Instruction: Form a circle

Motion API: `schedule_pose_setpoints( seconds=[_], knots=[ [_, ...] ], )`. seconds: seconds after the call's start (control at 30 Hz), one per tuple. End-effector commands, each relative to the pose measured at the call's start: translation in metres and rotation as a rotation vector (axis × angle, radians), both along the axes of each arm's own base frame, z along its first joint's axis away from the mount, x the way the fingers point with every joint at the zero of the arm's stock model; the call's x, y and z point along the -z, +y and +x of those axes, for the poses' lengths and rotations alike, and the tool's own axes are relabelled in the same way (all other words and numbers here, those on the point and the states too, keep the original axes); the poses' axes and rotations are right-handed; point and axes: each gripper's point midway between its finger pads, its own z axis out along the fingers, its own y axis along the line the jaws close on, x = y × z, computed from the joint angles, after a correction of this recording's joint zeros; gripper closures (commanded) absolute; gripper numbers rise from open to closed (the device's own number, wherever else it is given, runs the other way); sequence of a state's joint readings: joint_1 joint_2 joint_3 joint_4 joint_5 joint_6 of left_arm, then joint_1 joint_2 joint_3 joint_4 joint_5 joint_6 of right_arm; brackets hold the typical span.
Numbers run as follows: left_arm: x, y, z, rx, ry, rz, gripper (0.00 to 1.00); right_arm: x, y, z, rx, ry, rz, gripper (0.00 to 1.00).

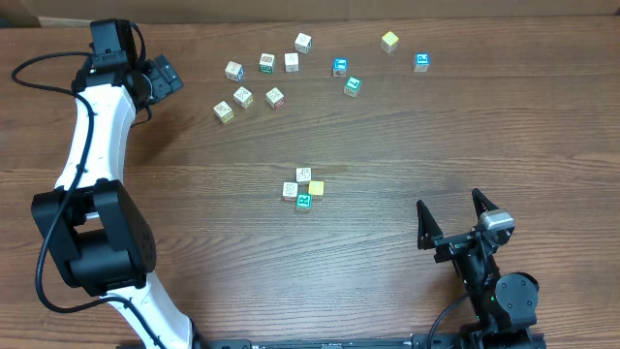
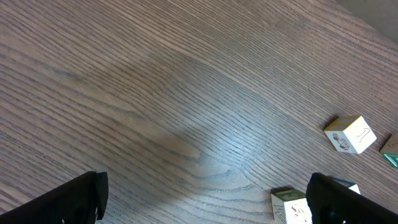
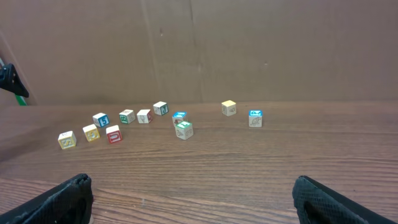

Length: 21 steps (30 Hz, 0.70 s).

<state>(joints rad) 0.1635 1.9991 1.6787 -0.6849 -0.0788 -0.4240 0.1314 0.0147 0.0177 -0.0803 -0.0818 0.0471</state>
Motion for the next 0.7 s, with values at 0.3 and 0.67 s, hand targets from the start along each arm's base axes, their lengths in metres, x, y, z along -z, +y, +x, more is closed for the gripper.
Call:
schedule_pose_setpoints(
  seconds=[0.3, 0.67],
  knots=[
    [-0.01, -0.003, 0.003, 0.005, -0.024, 0.001, 0.0, 0.001, 0.0, 0.0, -0.003, -0.008, -0.01, 0.0],
    [-0.019, -0.003, 0.003, 0.005, -0.042, 0.004, 0.01, 0.001, 0.0, 0.0, -0.003, -0.008, -0.01, 0.0]
  ],
)
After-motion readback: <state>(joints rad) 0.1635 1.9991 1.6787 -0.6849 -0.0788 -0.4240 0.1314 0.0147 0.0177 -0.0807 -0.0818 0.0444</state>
